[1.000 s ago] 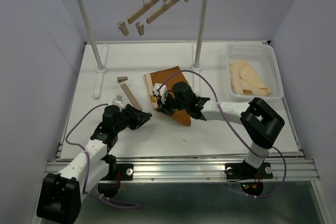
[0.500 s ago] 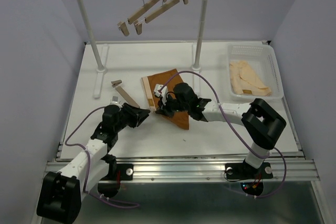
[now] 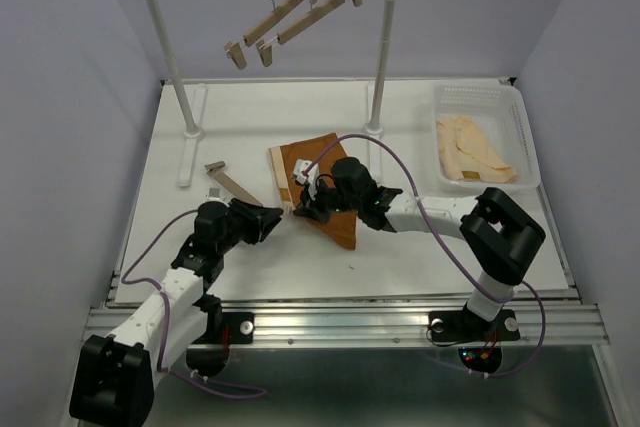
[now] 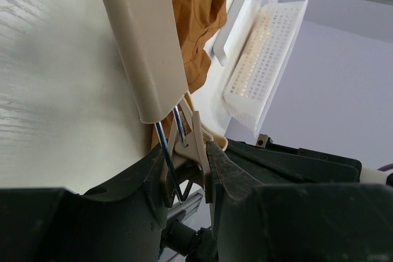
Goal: Clip the underwear to the hanger
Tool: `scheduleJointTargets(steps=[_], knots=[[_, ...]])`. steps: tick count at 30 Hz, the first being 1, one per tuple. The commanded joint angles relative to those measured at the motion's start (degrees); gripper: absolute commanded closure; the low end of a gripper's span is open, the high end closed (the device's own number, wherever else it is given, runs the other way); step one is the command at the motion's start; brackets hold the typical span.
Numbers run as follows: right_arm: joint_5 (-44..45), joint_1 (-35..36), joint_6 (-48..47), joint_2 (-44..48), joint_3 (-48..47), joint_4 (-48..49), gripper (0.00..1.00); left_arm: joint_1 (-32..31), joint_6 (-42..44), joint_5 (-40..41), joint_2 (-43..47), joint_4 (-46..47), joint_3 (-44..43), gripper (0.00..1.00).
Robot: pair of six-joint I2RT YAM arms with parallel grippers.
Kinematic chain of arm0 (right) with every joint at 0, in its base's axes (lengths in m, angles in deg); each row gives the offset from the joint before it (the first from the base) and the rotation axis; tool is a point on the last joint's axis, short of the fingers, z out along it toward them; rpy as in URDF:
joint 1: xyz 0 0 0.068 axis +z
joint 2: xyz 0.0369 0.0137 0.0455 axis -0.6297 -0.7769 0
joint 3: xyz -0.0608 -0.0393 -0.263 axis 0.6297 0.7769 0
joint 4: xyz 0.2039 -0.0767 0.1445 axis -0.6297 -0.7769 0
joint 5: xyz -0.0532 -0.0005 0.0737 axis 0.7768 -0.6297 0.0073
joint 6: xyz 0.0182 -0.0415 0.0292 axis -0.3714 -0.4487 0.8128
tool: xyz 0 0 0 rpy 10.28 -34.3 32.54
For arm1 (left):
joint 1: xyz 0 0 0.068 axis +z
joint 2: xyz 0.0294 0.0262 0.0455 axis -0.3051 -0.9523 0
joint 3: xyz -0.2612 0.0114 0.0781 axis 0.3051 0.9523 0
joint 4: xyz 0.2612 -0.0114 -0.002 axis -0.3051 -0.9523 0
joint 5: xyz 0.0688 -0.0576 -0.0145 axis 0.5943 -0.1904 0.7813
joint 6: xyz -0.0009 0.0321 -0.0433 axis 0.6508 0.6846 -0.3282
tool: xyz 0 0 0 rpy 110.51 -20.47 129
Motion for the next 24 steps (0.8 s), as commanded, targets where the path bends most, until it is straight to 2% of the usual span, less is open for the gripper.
scheduleJointTargets(steps=[1,24], knots=[[-0.24,-0.27,-0.46,0.78,1.07,5.22,0.99,0.28,-0.67,0.21,-1.12,0.37,-2.05,1.0],[-4.72,-0.27,-1.34,0.52,2.21,7.25,0.99,0.28,-3.66,-0.24,-6.14,3.88,-3.28,1.0]])
